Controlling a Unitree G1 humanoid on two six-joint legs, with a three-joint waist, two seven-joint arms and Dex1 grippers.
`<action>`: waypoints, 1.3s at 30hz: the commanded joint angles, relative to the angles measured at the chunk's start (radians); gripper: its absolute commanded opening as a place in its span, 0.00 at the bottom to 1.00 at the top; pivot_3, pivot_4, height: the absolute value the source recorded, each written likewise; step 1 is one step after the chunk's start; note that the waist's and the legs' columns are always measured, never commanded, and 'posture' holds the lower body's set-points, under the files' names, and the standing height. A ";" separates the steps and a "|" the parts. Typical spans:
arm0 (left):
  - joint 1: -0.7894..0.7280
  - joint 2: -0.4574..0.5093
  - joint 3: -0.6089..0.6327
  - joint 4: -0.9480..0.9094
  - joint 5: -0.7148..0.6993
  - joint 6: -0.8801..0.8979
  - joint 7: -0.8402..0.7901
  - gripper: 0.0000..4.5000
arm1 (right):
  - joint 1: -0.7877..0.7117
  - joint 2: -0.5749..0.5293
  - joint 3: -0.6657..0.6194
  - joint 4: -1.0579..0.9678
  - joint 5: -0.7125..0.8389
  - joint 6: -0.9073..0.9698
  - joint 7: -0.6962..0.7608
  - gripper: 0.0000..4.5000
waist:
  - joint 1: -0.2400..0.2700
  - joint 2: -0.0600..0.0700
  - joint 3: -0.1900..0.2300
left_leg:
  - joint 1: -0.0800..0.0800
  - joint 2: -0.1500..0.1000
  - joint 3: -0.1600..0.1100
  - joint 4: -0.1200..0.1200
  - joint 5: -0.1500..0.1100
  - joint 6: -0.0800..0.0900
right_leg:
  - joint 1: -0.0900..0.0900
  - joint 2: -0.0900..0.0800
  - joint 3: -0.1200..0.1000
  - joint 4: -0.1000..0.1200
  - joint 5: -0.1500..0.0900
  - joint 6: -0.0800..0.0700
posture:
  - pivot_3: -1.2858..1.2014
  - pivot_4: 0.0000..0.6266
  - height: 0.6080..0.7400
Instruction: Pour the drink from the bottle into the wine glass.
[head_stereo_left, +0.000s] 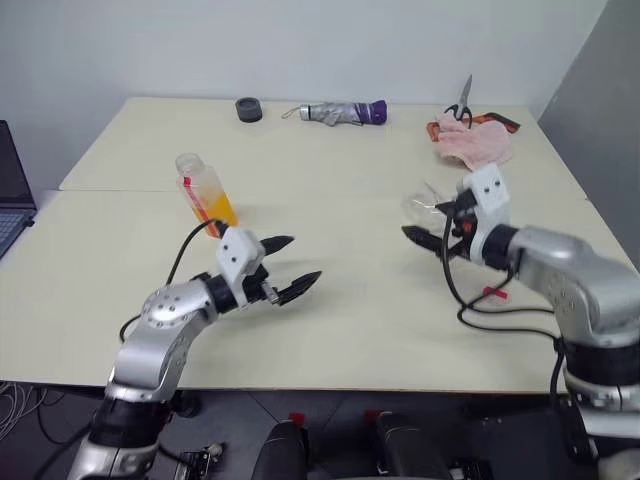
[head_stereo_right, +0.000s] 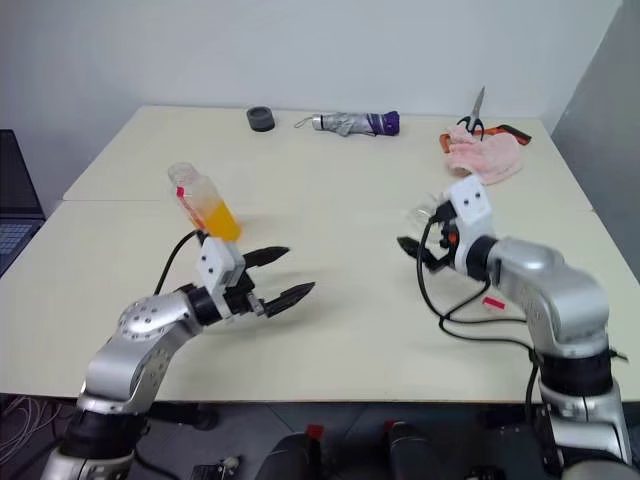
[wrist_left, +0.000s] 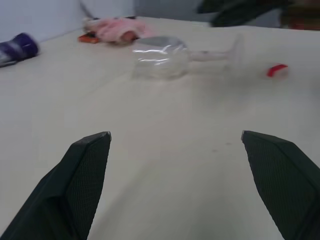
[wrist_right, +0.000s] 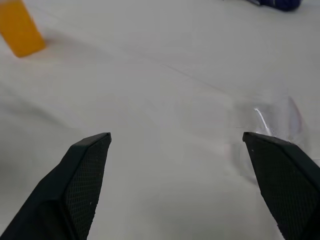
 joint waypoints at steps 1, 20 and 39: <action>-0.028 0.021 -0.047 0.012 0.005 -0.027 -0.102 1.00 | -0.129 -0.067 0.021 0.183 -0.052 -0.002 0.024 1.00 | -0.001 0.000 0.000 | 0.000 0.000 0.000 0.000 0.000 0.000 | 0.000 0.000 0.000 0.000 0.000 0.000 | 0.52 0.24 1.00; -0.022 -0.029 -0.094 0.184 0.087 -0.245 -0.221 1.00 | -0.557 -0.100 0.559 1.053 -0.418 -0.314 0.629 1.00 | 0.000 0.002 0.001 | -0.003 0.001 0.002 0.000 -0.001 0.002 | -0.003 -0.002 0.001 -0.002 0.000 0.000 | 0.52 0.24 1.00; -0.018 -0.083 -0.124 0.105 0.127 -0.201 -0.151 1.00 | -0.672 0.023 0.563 1.445 -0.680 -0.579 0.790 0.96 | 0.000 0.003 0.002 | -0.003 0.001 0.002 0.000 -0.001 0.002 | -0.005 -0.004 0.002 0.000 0.000 -0.001 | 0.52 0.24 1.00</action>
